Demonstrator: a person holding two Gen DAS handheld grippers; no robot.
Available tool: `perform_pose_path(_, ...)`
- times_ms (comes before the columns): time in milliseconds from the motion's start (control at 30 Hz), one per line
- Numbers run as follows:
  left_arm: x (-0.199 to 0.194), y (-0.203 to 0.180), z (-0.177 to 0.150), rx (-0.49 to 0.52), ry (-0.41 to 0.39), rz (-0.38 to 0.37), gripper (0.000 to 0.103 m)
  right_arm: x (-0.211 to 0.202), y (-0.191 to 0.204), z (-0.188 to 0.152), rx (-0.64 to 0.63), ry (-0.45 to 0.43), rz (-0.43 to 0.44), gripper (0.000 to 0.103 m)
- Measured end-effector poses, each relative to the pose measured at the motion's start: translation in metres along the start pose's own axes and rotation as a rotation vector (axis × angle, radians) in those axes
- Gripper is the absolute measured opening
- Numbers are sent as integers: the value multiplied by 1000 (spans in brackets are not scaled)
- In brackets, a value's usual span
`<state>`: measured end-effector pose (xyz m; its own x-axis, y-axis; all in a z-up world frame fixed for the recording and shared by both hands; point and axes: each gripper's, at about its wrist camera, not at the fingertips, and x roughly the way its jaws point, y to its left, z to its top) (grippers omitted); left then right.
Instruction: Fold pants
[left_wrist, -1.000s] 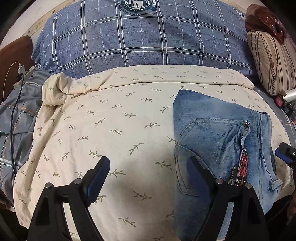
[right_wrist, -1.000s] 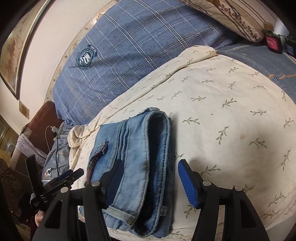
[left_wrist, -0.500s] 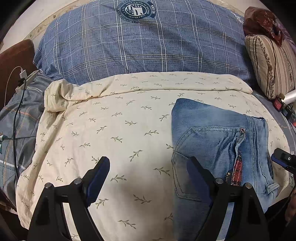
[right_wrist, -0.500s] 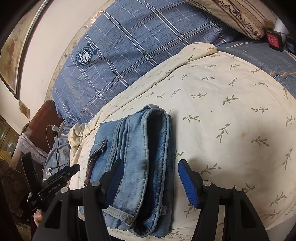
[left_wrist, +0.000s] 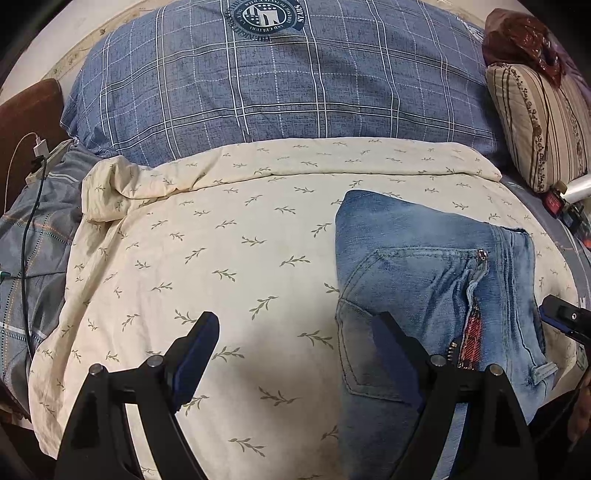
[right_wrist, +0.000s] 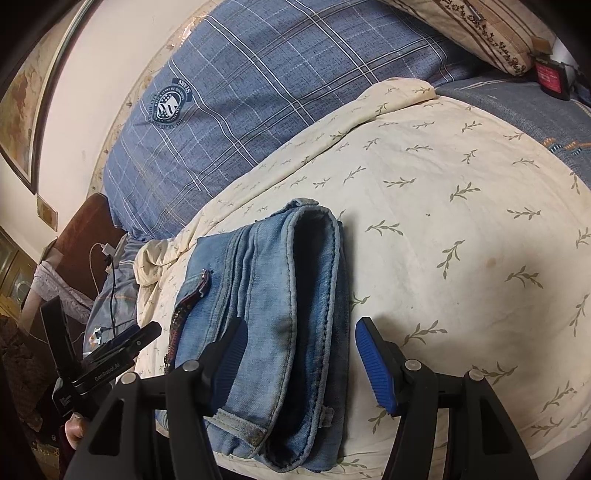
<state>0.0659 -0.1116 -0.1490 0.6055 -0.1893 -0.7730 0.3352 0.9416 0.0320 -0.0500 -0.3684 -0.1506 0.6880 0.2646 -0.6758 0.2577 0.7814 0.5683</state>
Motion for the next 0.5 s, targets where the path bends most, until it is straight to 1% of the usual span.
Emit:
perform_pose_path(167,3,-3,1,3,18,-22,86,2,0,0,-4,8,0,64)
perform_pose_path(500,11,-7,4,13,34,-39,86,7,-1,-1,-1,31,-11,65)
